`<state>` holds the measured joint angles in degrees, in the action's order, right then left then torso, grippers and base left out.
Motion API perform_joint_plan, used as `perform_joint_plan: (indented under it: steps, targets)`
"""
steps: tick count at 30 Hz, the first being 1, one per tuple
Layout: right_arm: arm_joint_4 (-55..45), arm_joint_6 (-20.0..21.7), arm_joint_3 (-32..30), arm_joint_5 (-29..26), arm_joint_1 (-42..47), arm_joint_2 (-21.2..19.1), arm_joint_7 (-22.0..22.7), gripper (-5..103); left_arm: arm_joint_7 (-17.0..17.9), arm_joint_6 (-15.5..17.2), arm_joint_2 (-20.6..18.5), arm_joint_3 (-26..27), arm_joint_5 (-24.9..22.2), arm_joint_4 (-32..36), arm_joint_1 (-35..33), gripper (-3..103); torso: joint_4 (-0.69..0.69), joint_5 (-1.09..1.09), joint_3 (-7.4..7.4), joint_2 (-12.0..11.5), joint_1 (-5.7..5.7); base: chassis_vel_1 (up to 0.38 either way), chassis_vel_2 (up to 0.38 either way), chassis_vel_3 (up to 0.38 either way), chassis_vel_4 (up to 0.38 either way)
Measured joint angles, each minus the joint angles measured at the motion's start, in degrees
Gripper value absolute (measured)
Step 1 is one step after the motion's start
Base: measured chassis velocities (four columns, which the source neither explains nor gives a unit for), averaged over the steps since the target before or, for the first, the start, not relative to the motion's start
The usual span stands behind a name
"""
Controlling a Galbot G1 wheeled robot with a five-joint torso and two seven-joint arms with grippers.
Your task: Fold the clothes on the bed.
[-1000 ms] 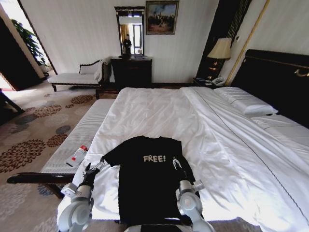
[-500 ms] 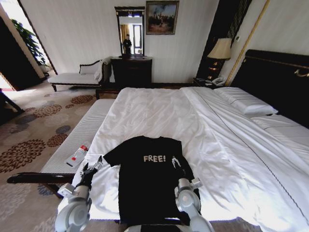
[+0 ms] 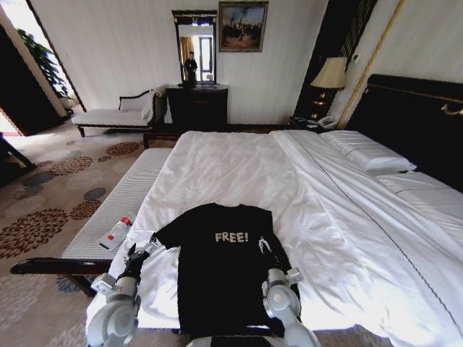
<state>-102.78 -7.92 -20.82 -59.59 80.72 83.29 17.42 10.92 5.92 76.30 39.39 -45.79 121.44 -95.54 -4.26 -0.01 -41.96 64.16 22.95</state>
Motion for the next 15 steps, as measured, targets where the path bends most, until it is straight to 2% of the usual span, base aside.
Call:
perform_joint_plan:
  steps: [2, 3, 5, 8, 11, 14, 15]
  targets:
    - [0.12, 0.0, -0.07, -0.17, -0.45, -0.02, 0.2, 69, 0.0, 0.0, -0.01, 0.35, -0.05, 0.0, -0.13, 100, 0.0, 0.0, 0.0, 0.0, 0.0, 0.0, 0.0, 0.0, 0.0]
    - [0.12, 0.0, -0.07, -0.17, -0.45, -0.02, 0.2, 69, 0.0, 0.0, -0.01, 0.35, -0.05, 0.0, -0.13, 100, 0.0, 0.0, 0.0, 0.0, 0.0, 0.0, 0.0, 0.0, 0.0]
    - [0.1, 0.0, -0.03, -0.28, -0.63, -0.02, 0.41, 58, 0.0, -0.02, -0.04, 0.72, -0.2, -0.02, -0.22, 100, 0.0, 0.0, 0.0, 0.0, 0.0, 0.0, 0.0, 0.0, 0.0]
    - [-0.05, 0.01, 0.1, -0.3, -0.58, 0.02, 0.47, 52, -0.01, -0.06, -0.05, 0.87, -0.3, -0.08, -0.23, 100, 0.0, 0.0, 0.0, 0.0, 0.0, 0.0, 0.0, 0.0, 0.0]
    - [-0.1, 0.03, 0.28, -0.23, -0.2, 0.14, 0.49, 37, -0.02, -0.1, 0.1, 0.79, -0.3, -0.17, -0.23, 100, 0.0, 0.0, 0.0, 0.0, 0.0, 0.0, 0.0, 0.0, 0.0]
    - [-0.12, 0.04, 0.35, -0.16, 0.06, 0.23, 0.49, 31, -0.03, -0.14, 0.19, 0.63, -0.26, -0.21, -0.23, 100, 0.0, 0.0, 0.0, 0.0, 0.0, 0.0, 0.0, 0.0, 0.0]
    - [-0.13, 0.03, 0.4, -0.11, 0.27, 0.31, 0.46, 25, -0.04, -0.15, 0.25, 0.51, -0.19, -0.24, -0.23, 100, 0.0, 0.0, 0.0, 0.0, 0.0, 0.0, 0.0, 0.0, 0.0]
